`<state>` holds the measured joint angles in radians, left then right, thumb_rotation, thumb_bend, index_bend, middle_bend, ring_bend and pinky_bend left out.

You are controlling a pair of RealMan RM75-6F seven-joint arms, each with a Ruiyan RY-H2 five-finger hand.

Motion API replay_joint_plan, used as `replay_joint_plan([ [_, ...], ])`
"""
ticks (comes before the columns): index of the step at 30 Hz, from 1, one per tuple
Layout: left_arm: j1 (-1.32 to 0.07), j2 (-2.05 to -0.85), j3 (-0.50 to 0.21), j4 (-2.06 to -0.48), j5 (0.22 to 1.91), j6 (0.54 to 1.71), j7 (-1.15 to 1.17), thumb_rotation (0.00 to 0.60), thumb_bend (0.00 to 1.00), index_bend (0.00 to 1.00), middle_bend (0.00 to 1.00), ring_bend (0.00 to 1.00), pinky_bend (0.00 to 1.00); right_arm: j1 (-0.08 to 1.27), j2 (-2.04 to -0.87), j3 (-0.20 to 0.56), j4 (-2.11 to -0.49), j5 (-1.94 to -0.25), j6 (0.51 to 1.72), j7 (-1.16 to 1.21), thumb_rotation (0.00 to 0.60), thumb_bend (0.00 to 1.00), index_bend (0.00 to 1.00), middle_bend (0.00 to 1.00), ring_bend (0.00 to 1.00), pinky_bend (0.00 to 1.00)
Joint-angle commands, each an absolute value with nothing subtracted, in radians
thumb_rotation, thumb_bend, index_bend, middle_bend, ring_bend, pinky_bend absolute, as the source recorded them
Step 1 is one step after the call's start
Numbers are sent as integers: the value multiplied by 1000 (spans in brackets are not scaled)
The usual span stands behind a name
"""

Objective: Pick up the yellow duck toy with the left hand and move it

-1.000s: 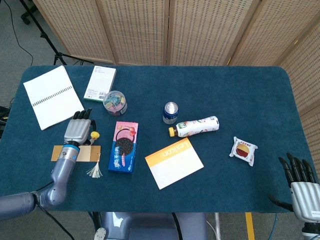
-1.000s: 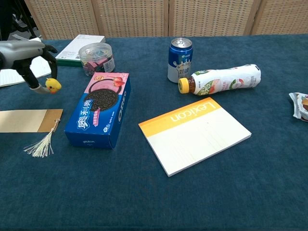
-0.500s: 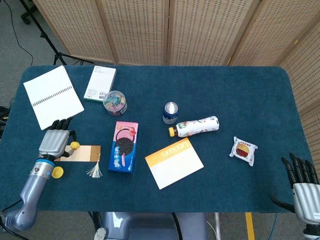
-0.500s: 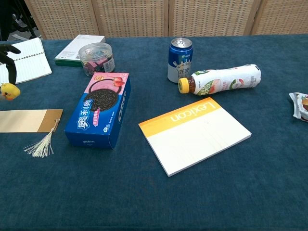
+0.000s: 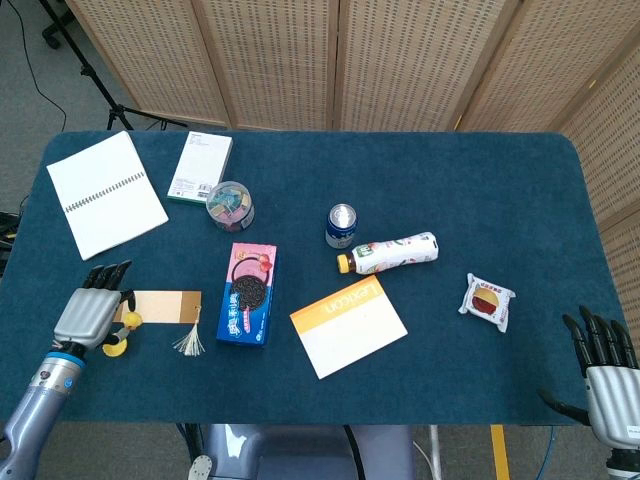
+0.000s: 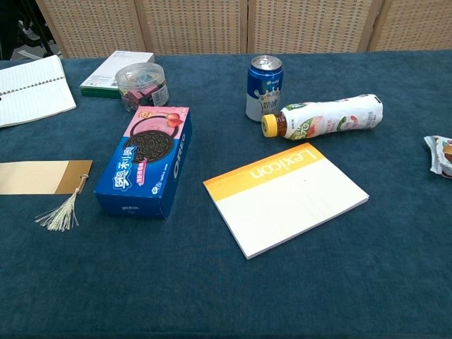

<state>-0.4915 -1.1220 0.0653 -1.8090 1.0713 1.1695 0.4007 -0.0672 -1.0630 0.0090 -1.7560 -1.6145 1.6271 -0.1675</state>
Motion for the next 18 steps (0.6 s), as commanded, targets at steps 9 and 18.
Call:
replay_joint_plan([
  [9,-425,-1082,99,-1800,1123,1174,370,600,266,565,0,0,0,-71,-1061,9,-1757,-1622,1635,-163,600,0,25,0,0,0],
  [18,-407,-1085,93,-1754,1108,1123,329,600,266,566,0,0,0,-72,-1065,9,-1761,-1622,1632,-178,600,0,25,0,0,0],
])
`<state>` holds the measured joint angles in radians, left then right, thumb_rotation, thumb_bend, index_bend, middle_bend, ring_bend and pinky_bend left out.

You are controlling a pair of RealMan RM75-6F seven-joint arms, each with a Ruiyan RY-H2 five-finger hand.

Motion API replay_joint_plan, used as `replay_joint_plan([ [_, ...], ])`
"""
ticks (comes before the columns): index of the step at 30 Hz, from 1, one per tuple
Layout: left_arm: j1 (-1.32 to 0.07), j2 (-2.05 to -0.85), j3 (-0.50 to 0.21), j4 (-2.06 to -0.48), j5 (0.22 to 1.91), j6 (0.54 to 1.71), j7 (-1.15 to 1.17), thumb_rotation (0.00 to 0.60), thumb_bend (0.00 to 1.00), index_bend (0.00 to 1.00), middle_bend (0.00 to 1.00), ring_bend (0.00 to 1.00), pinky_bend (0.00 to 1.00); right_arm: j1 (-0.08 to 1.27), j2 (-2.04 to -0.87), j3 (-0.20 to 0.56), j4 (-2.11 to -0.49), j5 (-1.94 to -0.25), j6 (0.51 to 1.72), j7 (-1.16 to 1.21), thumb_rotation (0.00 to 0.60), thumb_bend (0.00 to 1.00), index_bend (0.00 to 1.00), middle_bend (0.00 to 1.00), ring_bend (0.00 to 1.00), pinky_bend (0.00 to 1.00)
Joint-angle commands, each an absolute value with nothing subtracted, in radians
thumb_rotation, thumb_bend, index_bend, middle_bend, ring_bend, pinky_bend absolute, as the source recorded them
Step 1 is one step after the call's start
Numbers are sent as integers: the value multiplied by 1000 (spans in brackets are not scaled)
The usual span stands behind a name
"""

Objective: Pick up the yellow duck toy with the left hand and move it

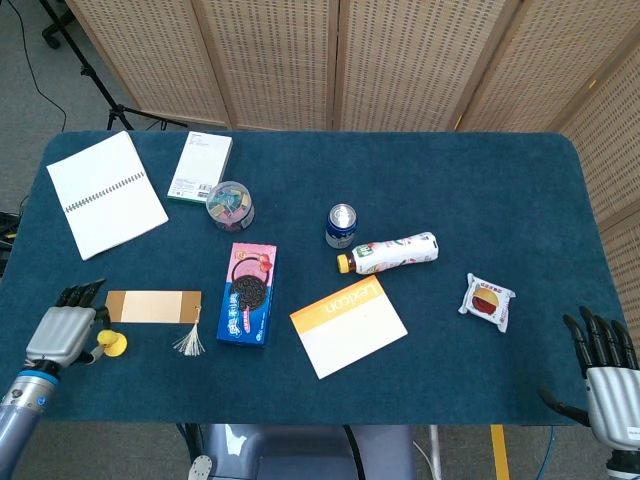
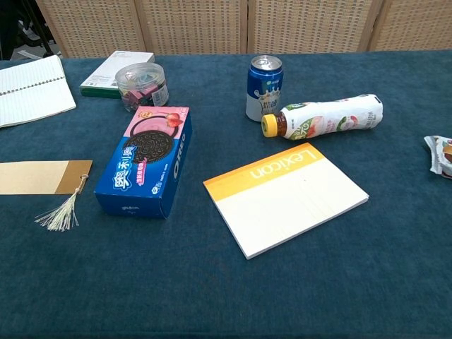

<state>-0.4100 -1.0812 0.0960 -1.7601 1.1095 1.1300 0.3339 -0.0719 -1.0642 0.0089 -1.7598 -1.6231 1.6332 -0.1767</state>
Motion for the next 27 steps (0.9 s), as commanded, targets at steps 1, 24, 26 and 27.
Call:
replay_joint_plan([
  [1,-406,-1087,92,-1751,1107,1118,329,600,266,566,0,0,0,-72,-1065,9,-1761,-1621,1631,-179,600,0,25,0,0,0],
  [24,-404,-1140,68,-1692,1056,1055,393,600,264,565,0,0,0,-71,-1067,13,-1761,-1617,1628,-180,600,0,25,0,0,0],
  [26,-406,-1156,62,-1679,1050,1051,396,600,264,565,0,0,0,-70,-1066,14,-1761,-1615,1626,-180,600,0,26,0,0,0],
  [27,-406,-1159,60,-1677,1047,1050,397,600,263,565,0,0,0,-70,-1066,14,-1761,-1615,1626,-179,600,0,26,0,0,0],
])
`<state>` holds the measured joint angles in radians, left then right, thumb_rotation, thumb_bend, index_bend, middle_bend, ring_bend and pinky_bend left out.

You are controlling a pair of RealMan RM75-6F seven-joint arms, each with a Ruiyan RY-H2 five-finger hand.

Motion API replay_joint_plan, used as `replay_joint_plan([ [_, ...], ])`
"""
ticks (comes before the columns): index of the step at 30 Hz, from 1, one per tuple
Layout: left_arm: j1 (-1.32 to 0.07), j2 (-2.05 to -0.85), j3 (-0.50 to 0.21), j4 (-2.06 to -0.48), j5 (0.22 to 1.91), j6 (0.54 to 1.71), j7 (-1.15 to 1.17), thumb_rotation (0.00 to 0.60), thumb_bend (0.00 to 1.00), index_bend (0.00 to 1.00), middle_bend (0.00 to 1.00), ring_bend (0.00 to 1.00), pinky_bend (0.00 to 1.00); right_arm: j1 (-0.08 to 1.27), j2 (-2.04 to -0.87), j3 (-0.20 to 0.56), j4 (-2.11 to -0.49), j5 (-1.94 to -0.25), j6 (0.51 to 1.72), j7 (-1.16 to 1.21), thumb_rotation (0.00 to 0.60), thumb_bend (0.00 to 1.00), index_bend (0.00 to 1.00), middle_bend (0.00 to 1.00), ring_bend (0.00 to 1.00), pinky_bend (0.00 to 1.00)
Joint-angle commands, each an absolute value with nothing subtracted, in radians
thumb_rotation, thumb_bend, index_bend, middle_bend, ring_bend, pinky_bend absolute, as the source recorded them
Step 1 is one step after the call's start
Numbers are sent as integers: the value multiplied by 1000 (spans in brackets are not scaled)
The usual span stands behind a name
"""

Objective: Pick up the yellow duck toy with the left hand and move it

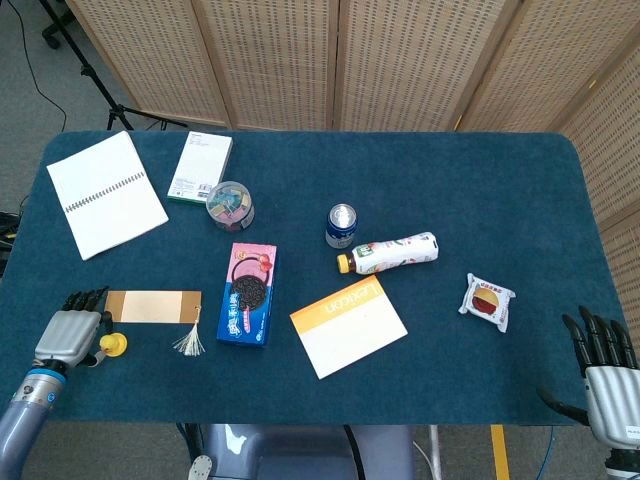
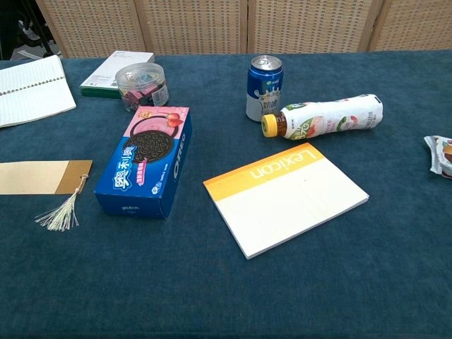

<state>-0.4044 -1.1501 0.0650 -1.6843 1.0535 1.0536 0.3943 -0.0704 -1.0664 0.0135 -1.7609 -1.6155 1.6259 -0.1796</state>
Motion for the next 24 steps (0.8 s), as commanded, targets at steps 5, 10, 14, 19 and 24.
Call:
replay_joint_plan([
  [5,-408,-1167,52,-1673,1038,1047,406,600,257,565,0,0,0,-70,-1065,15,-1760,-1615,1627,-174,600,0,25,0,0,0],
  [10,-409,-1168,50,-1674,1037,1041,408,600,209,564,0,0,0,-70,-1066,15,-1760,-1615,1628,-173,600,0,25,0,0,0],
  [14,-408,-1163,52,-1679,1040,1035,409,600,162,564,0,0,0,-70,-1067,15,-1760,-1615,1626,-176,600,0,25,0,0,0],
  [19,-403,-1151,51,-1692,1054,1044,400,600,155,528,0,0,0,-70,-1067,15,-1762,-1614,1624,-178,600,0,25,0,0,0],
  [24,-398,-1131,37,-1711,1062,1057,378,600,155,487,0,0,0,-70,-1067,17,-1761,-1612,1625,-177,600,0,25,0,0,0],
])
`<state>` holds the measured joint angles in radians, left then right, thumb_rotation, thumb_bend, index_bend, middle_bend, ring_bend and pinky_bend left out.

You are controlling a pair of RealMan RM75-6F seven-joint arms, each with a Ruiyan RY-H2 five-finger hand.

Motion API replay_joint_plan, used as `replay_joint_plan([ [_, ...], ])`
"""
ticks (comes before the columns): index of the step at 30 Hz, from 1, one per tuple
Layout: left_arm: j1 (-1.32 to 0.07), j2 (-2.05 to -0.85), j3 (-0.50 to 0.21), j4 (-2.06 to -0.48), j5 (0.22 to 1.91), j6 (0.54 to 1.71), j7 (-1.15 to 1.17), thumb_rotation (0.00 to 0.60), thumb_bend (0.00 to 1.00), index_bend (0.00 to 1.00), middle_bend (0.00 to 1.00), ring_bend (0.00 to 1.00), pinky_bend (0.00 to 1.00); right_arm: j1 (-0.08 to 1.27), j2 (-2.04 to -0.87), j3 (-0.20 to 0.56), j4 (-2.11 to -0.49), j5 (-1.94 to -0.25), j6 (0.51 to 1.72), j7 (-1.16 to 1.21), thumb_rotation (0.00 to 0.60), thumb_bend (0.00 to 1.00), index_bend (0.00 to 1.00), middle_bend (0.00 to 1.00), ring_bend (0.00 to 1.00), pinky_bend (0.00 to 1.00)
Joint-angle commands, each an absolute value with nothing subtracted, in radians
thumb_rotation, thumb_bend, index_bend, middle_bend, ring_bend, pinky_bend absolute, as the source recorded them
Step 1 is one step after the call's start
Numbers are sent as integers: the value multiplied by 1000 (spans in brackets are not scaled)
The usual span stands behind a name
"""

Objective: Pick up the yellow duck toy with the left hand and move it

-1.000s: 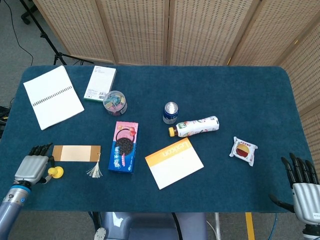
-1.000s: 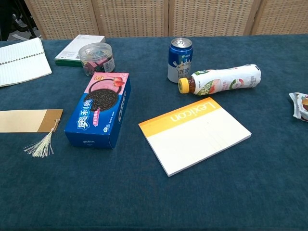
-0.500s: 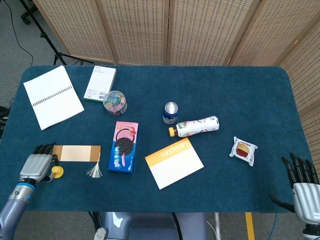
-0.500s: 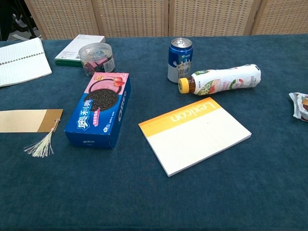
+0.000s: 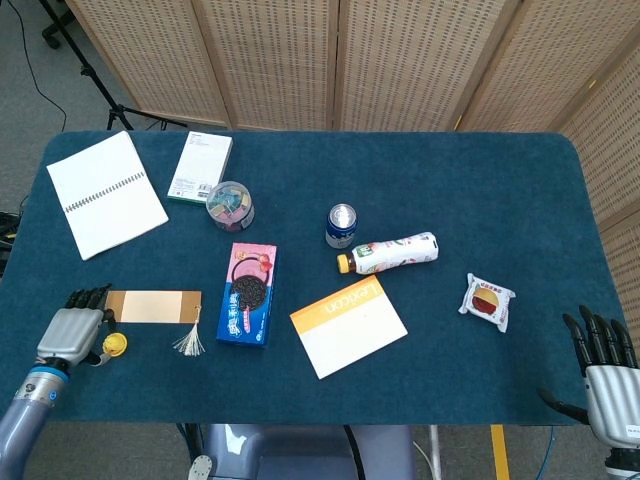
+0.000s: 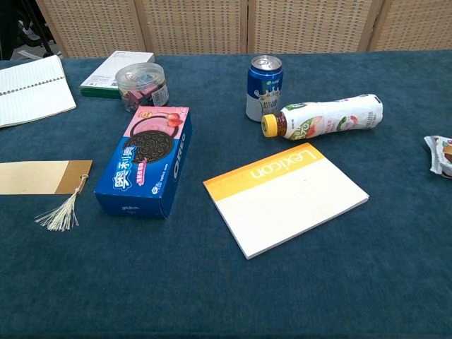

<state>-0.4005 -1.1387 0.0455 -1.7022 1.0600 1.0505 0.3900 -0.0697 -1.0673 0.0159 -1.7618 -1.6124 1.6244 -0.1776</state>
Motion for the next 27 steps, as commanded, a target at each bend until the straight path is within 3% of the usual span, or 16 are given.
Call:
replay_joint_plan([
  [1,-396,-1125,31,-1718,1065,1063,364,600,155,482,0,0,0,-70,-1067,17,-1761,-1612,1626,-176,600,0,25,0,0,0],
  [5,-372,-1088,-12,-1757,1090,1117,263,600,154,417,0,0,0,-70,-1066,18,-1759,-1610,1627,-173,600,0,25,0,0,0],
  [15,-242,-1071,-87,-1764,1196,1368,3,600,98,42,0,0,0,-61,-1076,29,-1748,-1594,1615,-168,600,0,25,0,0,0],
  [18,-215,-1091,-88,-1736,1208,1417,17,600,94,1,0,0,0,-60,-1075,35,-1745,-1581,1615,-160,600,0,26,0,0,0],
  [27,-156,-1148,-74,-1656,1278,1503,1,600,93,0,0,0,0,-56,-1075,52,-1737,-1542,1606,-145,600,0,25,0,0,0],
])
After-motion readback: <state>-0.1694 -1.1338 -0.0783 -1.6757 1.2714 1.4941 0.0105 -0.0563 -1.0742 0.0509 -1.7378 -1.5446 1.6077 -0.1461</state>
